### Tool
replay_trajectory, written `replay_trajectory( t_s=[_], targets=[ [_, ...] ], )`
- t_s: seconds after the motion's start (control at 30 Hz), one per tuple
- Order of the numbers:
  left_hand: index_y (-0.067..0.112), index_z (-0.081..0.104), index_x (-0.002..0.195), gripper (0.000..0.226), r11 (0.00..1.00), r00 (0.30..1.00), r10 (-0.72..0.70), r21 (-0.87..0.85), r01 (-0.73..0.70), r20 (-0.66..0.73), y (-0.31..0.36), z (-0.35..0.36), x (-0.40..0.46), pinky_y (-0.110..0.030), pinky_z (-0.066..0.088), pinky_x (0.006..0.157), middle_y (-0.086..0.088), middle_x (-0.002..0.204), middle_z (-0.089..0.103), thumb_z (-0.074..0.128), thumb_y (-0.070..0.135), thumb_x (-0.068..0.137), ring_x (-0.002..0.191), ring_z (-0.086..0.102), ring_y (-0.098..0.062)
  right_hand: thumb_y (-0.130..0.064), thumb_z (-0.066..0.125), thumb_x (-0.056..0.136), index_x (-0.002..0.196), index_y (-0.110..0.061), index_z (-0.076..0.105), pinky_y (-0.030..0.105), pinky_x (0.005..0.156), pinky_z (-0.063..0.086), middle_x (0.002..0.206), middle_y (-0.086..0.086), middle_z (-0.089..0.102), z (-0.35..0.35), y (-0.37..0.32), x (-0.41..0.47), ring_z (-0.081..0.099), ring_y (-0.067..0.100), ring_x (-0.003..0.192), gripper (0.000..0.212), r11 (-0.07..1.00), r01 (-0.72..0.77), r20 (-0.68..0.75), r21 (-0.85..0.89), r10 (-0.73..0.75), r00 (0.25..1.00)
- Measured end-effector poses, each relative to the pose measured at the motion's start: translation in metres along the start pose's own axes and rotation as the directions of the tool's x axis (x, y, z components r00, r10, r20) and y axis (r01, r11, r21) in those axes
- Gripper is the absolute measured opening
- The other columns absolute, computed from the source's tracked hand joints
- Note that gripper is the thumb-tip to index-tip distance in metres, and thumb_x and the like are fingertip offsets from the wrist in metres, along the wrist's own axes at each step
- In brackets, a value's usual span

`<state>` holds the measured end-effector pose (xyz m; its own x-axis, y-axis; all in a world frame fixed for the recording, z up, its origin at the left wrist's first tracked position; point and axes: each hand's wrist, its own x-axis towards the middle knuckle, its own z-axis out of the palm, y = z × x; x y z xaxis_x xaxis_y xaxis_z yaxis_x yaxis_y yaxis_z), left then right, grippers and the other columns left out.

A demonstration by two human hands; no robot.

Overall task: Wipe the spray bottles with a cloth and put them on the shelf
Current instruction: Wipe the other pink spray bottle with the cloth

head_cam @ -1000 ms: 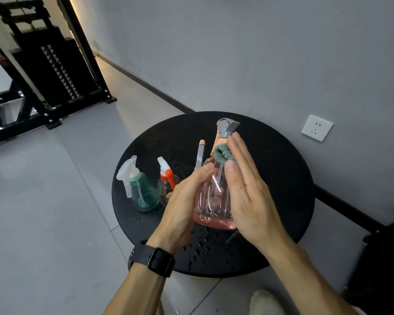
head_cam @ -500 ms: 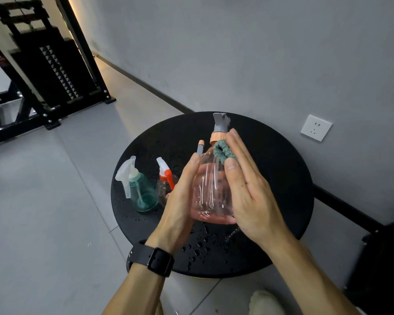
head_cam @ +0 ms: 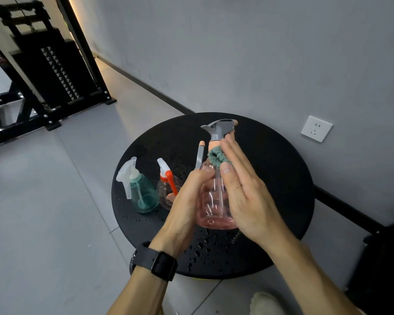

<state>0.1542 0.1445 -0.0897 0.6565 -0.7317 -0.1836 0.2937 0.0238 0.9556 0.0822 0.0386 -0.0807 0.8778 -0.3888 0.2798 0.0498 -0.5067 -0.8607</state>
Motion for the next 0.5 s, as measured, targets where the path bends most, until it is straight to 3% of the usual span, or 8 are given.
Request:
replay_trajectory(
  t_s=[0.13, 0.2, 0.33, 0.43, 0.5],
  targets=[
    [0.011, 0.058, 0.127, 0.07, 0.998, 0.993, 0.002, -0.057, -0.009, -0.116, -0.0044, -0.0033, 0.0035, -0.04, 0.056, 0.071, -0.023, 0.122, 0.064, 0.067, 0.061, 0.079, 0.094, 0.07, -0.032, -0.039, 0.023, 0.102, 0.15, -0.035, 0.012, 0.023, 0.12, 0.014, 0.147, -0.04, 0.0, 0.0077, -0.0008, -0.0037, 0.001, -0.013, 0.142, 0.049, 0.998, 0.051, 0.002, -0.037, -0.051, 0.999],
    [0.012, 0.056, 0.129, 0.079, 0.997, 0.991, 0.013, -0.077, -0.023, -0.135, -0.0047, -0.0046, 0.0046, -0.038, 0.055, 0.07, -0.024, 0.121, 0.064, 0.073, 0.064, 0.072, 0.095, 0.07, -0.033, -0.038, 0.024, 0.103, 0.15, -0.034, 0.011, 0.029, 0.121, 0.016, 0.15, -0.037, 0.0, 0.01, -0.0013, -0.0045, 0.001, -0.011, 0.143, 0.049, 0.997, 0.071, -0.009, -0.036, -0.071, 0.997],
    [0.005, 0.054, 0.129, 0.073, 0.991, 0.989, 0.034, -0.124, -0.052, -0.144, -0.0042, -0.0048, 0.0053, -0.038, 0.056, 0.068, -0.021, 0.114, 0.065, 0.071, 0.057, 0.081, 0.094, 0.068, -0.032, -0.039, 0.024, 0.102, 0.148, -0.037, 0.009, 0.032, 0.121, 0.02, 0.148, -0.039, 0.0, 0.0117, -0.0012, -0.0033, 0.002, -0.011, 0.143, 0.048, 0.997, 0.075, -0.017, -0.027, -0.075, 0.997],
    [0.006, 0.059, 0.126, 0.061, 0.993, 0.993, 0.034, -0.108, -0.046, -0.11, -0.0037, -0.0036, 0.0046, -0.047, 0.056, 0.078, -0.024, 0.116, 0.063, 0.063, 0.055, 0.088, 0.097, 0.067, -0.034, -0.041, 0.023, 0.102, 0.147, -0.039, 0.01, 0.025, 0.12, 0.017, 0.145, -0.043, 0.002, 0.0071, -0.0005, -0.0016, 0.003, -0.015, 0.141, 0.047, 0.998, 0.056, -0.027, -0.003, -0.056, 0.998],
    [0.007, 0.063, 0.123, 0.053, 0.994, 0.998, 0.027, -0.102, -0.032, -0.058, -0.0024, -0.002, 0.0035, -0.045, 0.055, 0.076, -0.018, 0.105, 0.068, 0.055, 0.051, 0.093, 0.092, 0.068, -0.032, -0.041, 0.023, 0.102, 0.148, -0.038, 0.012, 0.02, 0.119, 0.015, 0.151, -0.036, 0.007, 0.0034, -0.0004, -0.0008, 0.004, -0.014, 0.141, 0.047, 0.999, 0.046, -0.035, 0.007, -0.046, 0.998]
  ],
)
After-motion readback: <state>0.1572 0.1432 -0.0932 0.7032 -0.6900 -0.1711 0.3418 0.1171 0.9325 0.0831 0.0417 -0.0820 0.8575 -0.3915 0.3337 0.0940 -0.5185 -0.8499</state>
